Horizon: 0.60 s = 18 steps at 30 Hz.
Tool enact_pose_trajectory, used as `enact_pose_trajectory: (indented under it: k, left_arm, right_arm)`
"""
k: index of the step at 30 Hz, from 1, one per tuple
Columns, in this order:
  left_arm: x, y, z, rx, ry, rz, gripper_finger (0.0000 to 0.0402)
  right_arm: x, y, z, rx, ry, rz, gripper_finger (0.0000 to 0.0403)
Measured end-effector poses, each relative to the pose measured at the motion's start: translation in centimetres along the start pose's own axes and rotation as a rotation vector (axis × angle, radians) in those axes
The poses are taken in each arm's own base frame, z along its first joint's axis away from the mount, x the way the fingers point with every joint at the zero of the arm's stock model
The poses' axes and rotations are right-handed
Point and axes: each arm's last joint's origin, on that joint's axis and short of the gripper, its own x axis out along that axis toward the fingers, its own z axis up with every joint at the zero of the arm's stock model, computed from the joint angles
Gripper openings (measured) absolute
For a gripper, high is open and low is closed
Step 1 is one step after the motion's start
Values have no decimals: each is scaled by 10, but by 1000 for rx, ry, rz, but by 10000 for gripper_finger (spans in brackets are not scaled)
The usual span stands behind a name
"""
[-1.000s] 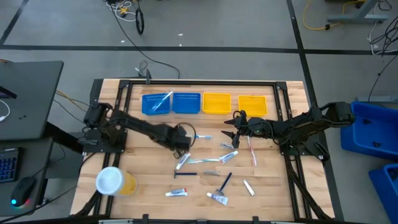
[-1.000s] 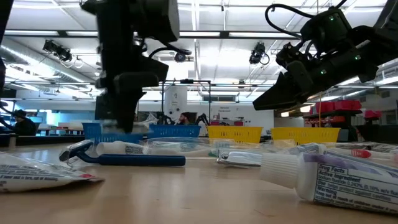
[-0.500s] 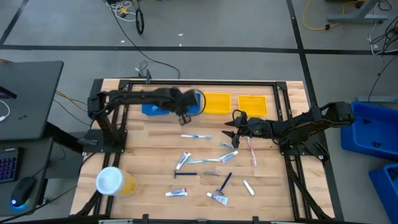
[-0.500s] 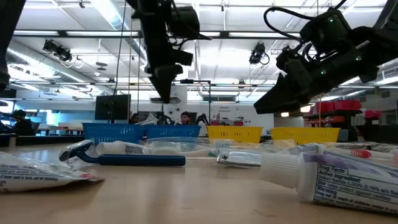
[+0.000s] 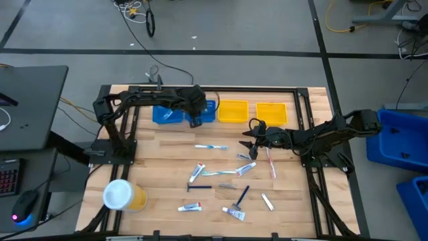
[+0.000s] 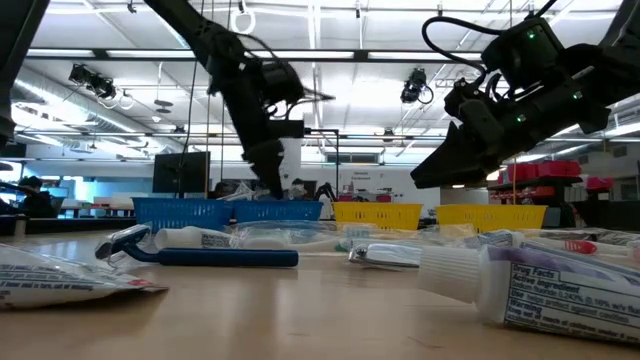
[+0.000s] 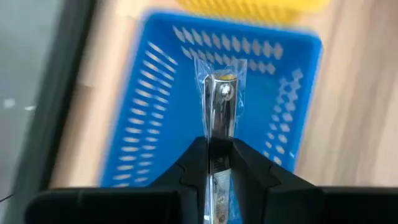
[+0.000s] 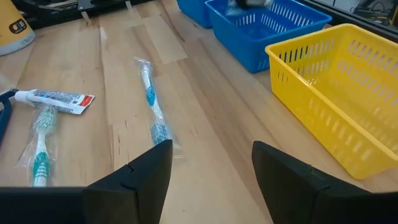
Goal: Pick & Place Travel size toiletries
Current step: Put the silver nail cutter into the right blue bin, then put the white toothpaste into the left yellow bin
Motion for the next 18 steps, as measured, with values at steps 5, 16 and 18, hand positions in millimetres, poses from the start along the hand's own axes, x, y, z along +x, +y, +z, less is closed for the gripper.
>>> enact_pose_trajectory:
  k: [5, 16, 18]
  left_arm:
    - [7, -4, -11, 22, 37, 28, 65]
    - [7, -4, -12, 19, 49, 23, 147]
    - [7, -4, -12, 19, 48, 23, 159]
  right_arm:
    - [0, 0, 0, -2, 0, 0, 241]
    - [0, 0, 0, 1, 0, 0, 261]
    - [0, 0, 0, 0, 3, -1, 264]
